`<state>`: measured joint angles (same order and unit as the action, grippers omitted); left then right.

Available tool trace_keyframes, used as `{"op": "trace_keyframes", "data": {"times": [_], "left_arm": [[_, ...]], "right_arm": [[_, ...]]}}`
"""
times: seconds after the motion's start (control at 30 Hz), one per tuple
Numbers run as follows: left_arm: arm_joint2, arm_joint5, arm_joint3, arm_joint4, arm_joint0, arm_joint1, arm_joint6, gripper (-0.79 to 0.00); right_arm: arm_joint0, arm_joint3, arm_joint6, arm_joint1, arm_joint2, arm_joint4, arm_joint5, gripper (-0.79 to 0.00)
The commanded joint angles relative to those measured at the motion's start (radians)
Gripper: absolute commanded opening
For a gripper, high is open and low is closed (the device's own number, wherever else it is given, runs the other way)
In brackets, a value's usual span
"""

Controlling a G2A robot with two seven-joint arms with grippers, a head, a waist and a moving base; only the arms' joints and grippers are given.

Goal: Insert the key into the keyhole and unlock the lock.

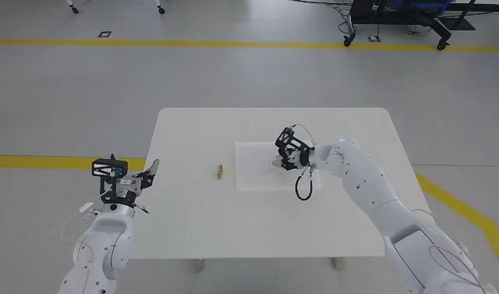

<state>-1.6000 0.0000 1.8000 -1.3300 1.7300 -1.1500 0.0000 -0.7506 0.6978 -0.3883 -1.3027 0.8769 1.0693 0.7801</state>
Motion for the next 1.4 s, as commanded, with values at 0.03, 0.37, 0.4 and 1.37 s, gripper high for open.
{"op": "trace_keyframes", "data": {"times": [0.03,0.37,0.4,1.37], "left_arm": [[0.0,0.0,0.0,0.0,0.0,0.0,0.0,0.0],[0.0,0.0,0.0,0.0,0.0,0.0,0.0,0.0],[0.0,0.0,0.0,0.0,0.0,0.0,0.0,0.0],[0.0,0.0,0.0,0.0,0.0,0.0,0.0,0.0]], "right_arm": [[0.009,-0.017,0.019,-0.005,-0.011,0.012,0.005,-0.554],[0.003,-0.013,0.08,0.001,-0.02,0.075,-0.004,-0.785],[0.001,-0.01,0.084,0.002,-0.019,0.078,-0.004,-0.785],[-0.403,0.513,0.369,0.233,0.241,-0.334,0.232,-0.785]]}}
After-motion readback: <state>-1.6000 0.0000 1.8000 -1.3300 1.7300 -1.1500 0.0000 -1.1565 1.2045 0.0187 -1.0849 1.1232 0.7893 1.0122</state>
